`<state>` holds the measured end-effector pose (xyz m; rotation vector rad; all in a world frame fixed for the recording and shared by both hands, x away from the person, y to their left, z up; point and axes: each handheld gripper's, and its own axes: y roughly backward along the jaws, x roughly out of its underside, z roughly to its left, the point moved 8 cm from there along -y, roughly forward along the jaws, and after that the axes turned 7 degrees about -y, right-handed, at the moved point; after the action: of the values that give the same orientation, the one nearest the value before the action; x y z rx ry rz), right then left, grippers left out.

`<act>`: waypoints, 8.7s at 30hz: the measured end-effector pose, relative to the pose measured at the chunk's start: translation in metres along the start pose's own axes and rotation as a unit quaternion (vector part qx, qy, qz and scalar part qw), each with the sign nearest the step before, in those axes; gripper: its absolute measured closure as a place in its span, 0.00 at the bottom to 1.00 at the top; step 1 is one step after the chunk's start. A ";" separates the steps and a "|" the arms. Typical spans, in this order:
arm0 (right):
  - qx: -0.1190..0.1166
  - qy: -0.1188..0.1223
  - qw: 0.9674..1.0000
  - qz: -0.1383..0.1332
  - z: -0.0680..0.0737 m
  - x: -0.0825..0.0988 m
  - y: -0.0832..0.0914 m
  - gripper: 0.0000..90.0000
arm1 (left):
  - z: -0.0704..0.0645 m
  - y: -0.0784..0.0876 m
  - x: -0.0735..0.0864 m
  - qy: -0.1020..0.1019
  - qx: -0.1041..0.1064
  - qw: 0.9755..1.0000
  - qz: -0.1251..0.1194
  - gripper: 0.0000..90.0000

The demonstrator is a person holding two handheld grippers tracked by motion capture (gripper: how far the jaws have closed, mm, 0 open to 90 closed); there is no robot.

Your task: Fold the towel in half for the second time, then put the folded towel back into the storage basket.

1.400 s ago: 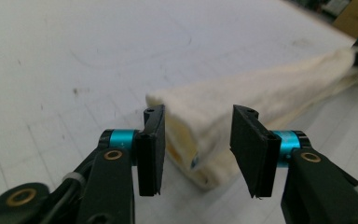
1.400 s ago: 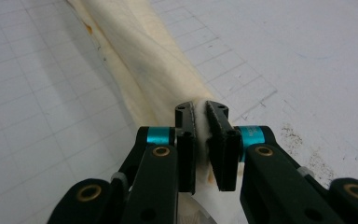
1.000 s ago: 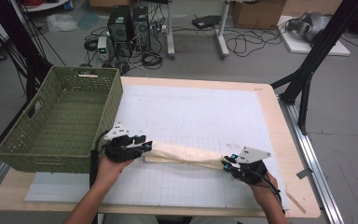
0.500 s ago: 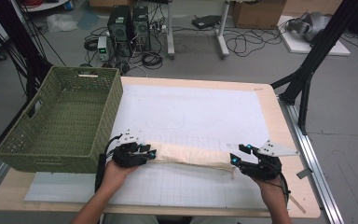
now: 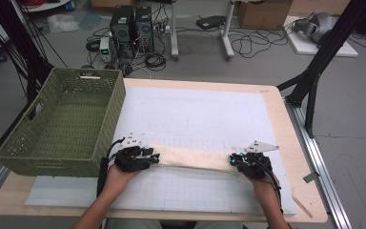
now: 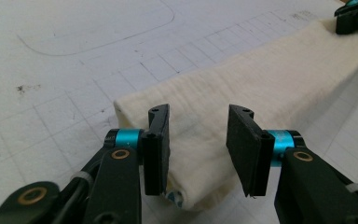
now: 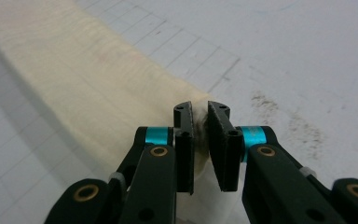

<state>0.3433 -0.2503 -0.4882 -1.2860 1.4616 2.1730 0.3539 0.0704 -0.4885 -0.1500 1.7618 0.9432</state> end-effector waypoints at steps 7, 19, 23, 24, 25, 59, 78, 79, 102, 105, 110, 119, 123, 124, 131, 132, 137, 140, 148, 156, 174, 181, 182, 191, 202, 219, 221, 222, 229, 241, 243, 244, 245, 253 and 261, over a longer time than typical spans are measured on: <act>0.034 0.025 0.999 -0.017 -0.002 -0.008 -0.001 0.90 | -0.001 -0.001 0.001 -0.014 -0.003 1.000 0.003 0.66; 0.047 0.006 0.998 -0.045 -0.006 -0.011 0.009 0.61 | 0.001 0.010 -0.008 -0.034 -0.027 0.999 -0.024 0.66; 0.029 0.011 0.997 -0.073 0.002 -0.016 0.024 0.61 | 0.003 0.015 -0.009 -0.036 -0.028 0.999 -0.030 0.70; 0.023 0.014 0.997 -0.075 0.005 -0.016 0.026 0.62 | 0.003 0.015 -0.009 -0.035 -0.026 0.999 -0.030 0.72; 0.015 0.015 0.997 -0.074 0.008 -0.015 0.027 0.62 | 0.003 0.015 -0.008 -0.036 -0.026 0.999 -0.027 0.73; 0.066 -0.019 0.994 -0.087 -0.024 -0.003 0.051 0.27 | 0.020 0.044 -0.034 0.001 -0.067 0.988 -0.137 0.18; 0.093 -0.020 0.990 -0.106 -0.029 -0.005 0.061 0.13 | 0.018 0.048 -0.036 0.006 -0.053 0.988 -0.146 0.19; 0.092 -0.022 0.990 -0.106 -0.029 -0.005 0.061 0.13 | 0.018 0.048 -0.036 0.008 -0.053 0.988 -0.147 0.19; 0.088 -0.023 0.991 -0.097 -0.028 -0.003 0.055 0.13 | 0.022 0.046 -0.030 0.018 -0.054 0.989 -0.136 0.20; 0.089 -0.019 0.991 -0.095 -0.029 -0.002 0.054 0.13 | 0.022 0.045 -0.030 0.019 -0.053 0.989 -0.136 0.21; 0.088 -0.021 0.991 -0.095 -0.029 -0.001 0.055 0.13 | 0.022 0.043 -0.029 0.023 -0.057 0.990 -0.129 0.20; 0.083 -0.015 0.992 -0.091 -0.025 -0.001 0.053 0.13 | 0.023 0.037 -0.025 0.033 -0.061 0.991 -0.113 0.20; 0.081 -0.009 0.993 -0.089 -0.023 -0.001 0.051 0.13 | 0.024 0.032 -0.021 0.038 -0.072 0.992 -0.095 0.20; 0.080 -0.008 0.993 -0.087 -0.022 -0.001 0.050 0.13 | 0.025 0.030 -0.019 0.040 -0.076 0.992 -0.087 0.20; 0.074 0.004 0.994 -0.076 -0.017 0.000 0.043 0.13 | 0.030 0.020 -0.005 0.053 -0.107 0.992 -0.031 0.34; 0.074 0.003 0.995 -0.074 -0.017 0.000 0.043 0.13 | 0.029 0.020 -0.004 0.052 -0.104 0.993 -0.029 0.35; 0.074 -0.001 0.995 -0.073 -0.018 0.002 0.043 0.13 | 0.023 0.014 -0.001 0.052 -0.076 0.996 -0.016 0.42; 0.074 -0.001 0.995 -0.072 -0.018 0.002 0.042 0.13 | 0.017 0.007 0.002 0.040 -0.067 0.997 -0.002 0.44; 0.071 -0.001 0.995 -0.069 -0.018 0.003 0.042 0.13 | 0.010 -0.001 0.010 0.009 -0.079 0.996 0.040 0.46; 0.063 -0.004 0.996 -0.068 -0.016 0.003 0.040 0.13 | 0.004 -0.004 0.010 -0.014 -0.083 0.995 0.048 0.47; 0.063 -0.019 0.995 -0.070 -0.014 -0.002 0.041 0.13 | -0.004 -0.002 0.005 -0.019 -0.056 0.998 0.030 0.90; 0.043 -0.033 0.998 -0.034 -0.007 0.005 0.029 0.14 | -0.003 0.004 0.001 -0.011 -0.053 0.998 0.016 0.91; 0.039 -0.036 0.998 -0.030 -0.005 0.006 0.028 0.18 | -0.003 0.004 0.001 -0.010 -0.052 0.998 0.016 0.91; 0.009 -0.013 1.000 0.005 0.014 0.013 0.008 0.53 | -0.003 0.004 0.005 -0.008 -0.050 0.998 0.021 0.91; -0.006 -0.047 0.998 0.041 0.018 0.020 0.005 0.84 | -0.004 0.001 0.011 -0.018 -0.052 0.998 0.033 0.91; 0.002 -0.030 0.999 0.028 0.019 0.009 0.010 0.92 | -0.005 0.019 -0.015 -0.028 -0.045 0.998 -0.016 0.91; 0.004 -0.029 0.999 0.026 0.018 0.008 0.011 0.92 | -0.005 0.021 -0.018 -0.029 -0.045 0.998 -0.023 0.91; 0.004 -0.030 0.999 0.023 0.019 0.007 0.011 0.93 | -0.005 0.023 -0.019 -0.031 -0.045 0.998 -0.024 0.91; 0.006 -0.035 0.999 -0.010 0.021 -0.008 0.022 0.93 | -0.006 0.034 -0.031 -0.030 -0.048 0.997 -0.052 0.91; 0.015 -0.018 0.999 -0.044 0.027 -0.038 0.026 0.93 | -0.002 0.066 -0.061 -0.035 -0.061 0.992 -0.105 0.91; 0.015 -0.016 0.998 -0.051 0.029 -0.046 0.026 0.93 | -0.002 0.073 -0.066 -0.035 -0.067 0.991 -0.115 0.91; 0.014 -0.015 0.998 -0.053 0.030 -0.050 0.026 0.93 | -0.001 0.077 -0.069 -0.037 -0.069 0.990 -0.119 0.91; 0.016 -0.011 0.998 -0.059 0.031 -0.055 0.026 0.93 | -0.001 0.081 -0.073 -0.039 -0.071 0.989 -0.124 0.91; 0.019 0.022 0.996 -0.082 0.041 -0.106 0.029 0.93 | 0.006 0.113 -0.092 -0.046 -0.095 0.982 -0.158 0.91; 0.016 0.053 0.995 -0.087 0.056 -0.148 0.016 0.93 | 0.023 0.141 -0.097 -0.037 -0.126 0.975 -0.182 0.91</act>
<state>0.3906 -0.1709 -0.3589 -1.4788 1.3582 1.9913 0.3372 0.1490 -0.3355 -0.5733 1.4749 0.8837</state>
